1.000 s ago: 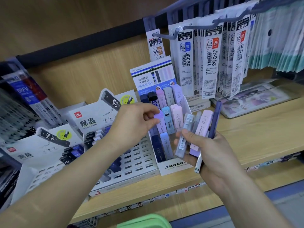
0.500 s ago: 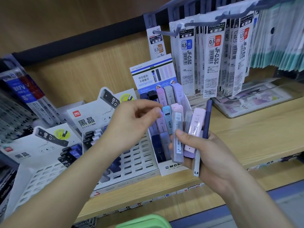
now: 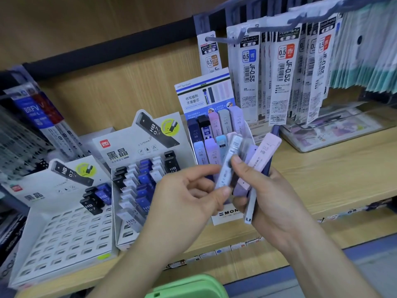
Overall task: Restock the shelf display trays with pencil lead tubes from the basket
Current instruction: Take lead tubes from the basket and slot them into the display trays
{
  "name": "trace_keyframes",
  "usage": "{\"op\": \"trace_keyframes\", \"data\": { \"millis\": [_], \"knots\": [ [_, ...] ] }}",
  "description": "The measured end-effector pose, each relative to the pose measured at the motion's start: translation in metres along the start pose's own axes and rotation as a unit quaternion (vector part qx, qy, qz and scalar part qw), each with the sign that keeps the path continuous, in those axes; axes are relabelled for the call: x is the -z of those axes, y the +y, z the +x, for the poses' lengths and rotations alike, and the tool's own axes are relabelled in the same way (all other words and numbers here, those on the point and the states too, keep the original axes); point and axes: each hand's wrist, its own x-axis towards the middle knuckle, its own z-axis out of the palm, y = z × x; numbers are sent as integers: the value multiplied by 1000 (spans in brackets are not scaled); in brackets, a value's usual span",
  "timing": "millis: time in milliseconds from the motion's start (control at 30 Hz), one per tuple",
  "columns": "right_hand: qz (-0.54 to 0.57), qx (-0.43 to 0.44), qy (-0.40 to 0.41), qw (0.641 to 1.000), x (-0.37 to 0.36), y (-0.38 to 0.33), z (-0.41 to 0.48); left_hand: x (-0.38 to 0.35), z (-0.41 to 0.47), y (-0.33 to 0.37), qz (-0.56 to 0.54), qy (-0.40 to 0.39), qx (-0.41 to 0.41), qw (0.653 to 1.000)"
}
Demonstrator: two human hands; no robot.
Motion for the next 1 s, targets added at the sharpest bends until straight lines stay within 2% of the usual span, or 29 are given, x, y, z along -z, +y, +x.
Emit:
{"op": "trace_keyframes", "data": {
  "millis": [67, 133, 200, 333, 467, 567, 733, 867, 1000],
  "knots": [
    [-32, 3, -2, 999, 2, 3, 0, 1, -3, -4, 127, 15, -78, 989],
    [-86, 10, 0, 996, 2, 5, -1, 8, -3, -5, 306, 34, -180, 934],
    [-132, 17, -7, 991, -2, 5, -4, 13, 0, 0, 331, 55, -205, 919],
    [-222, 67, -23, 972, -9, 7, -7, 4, 12, 18, 257, 59, -188, 946],
    [-232, 89, -5, 969, -11, 5, -10, -7, 26, 24, 152, 32, -101, 983],
    [-224, 97, -17, 970, -10, 2, -12, -4, 34, 20, 68, 2, -75, 995],
    [-235, 94, -25, 967, -5, -2, -10, -4, 41, 18, -42, 7, -46, 998],
    [-263, 65, -4, 962, 4, 1, -6, 3, 51, 22, -185, 36, -12, 982],
    [-207, 18, 55, 977, 16, -3, 0, 13, 58, 14, -170, 36, -18, 985]
  ]
}}
